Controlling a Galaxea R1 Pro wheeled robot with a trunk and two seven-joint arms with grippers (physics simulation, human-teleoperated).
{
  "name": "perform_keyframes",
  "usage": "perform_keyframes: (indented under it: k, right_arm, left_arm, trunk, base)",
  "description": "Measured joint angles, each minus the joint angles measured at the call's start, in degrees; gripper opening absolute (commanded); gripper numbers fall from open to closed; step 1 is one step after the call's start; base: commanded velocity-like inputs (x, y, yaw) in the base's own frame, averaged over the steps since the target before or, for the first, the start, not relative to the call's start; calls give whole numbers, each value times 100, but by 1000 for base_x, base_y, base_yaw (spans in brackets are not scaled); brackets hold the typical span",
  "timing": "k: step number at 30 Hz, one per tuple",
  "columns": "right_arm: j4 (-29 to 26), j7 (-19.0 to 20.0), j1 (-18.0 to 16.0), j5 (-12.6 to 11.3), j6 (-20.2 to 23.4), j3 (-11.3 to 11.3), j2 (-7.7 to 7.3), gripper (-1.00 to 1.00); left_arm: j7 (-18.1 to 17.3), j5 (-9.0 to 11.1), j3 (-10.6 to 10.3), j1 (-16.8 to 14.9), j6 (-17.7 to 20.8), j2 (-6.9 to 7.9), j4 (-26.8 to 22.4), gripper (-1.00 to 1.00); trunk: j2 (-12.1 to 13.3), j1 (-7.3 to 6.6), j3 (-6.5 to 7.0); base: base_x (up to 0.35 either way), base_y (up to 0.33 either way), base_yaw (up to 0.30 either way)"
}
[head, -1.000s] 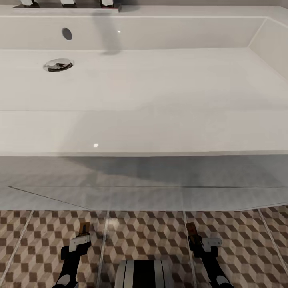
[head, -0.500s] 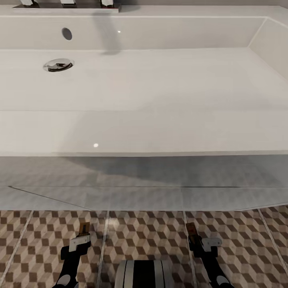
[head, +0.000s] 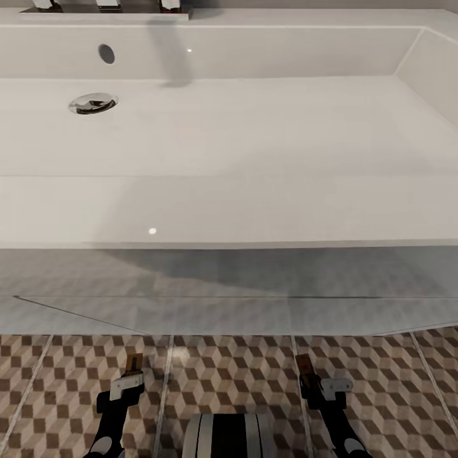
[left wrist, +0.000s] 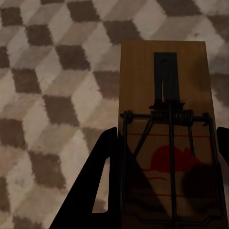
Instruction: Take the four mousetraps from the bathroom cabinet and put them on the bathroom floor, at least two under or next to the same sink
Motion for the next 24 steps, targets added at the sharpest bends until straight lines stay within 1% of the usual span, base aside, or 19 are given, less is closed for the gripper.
perform_keyframes:
  k: [2,9,24]
  right_arm:
    - [-1,1,0,0,-2,-1,0,-100]
    - [-1,2,0,0,0,-3,0,-100]
    - [1,1,0,0,0,2,0,-100]
  left_arm:
    - [0,0,0,0,0,0,2,-100]
    - [0,1,0,0,0,0,2,-100]
    - [-3,0,0,0,0,-1,4,-100]
  trunk:
    - [0,0,0]
    - [-9,18,-154]
    - [-9,18,-155]
  base:
    - [0,0,0]
    - [0,0,0]
    - [0,0,0]
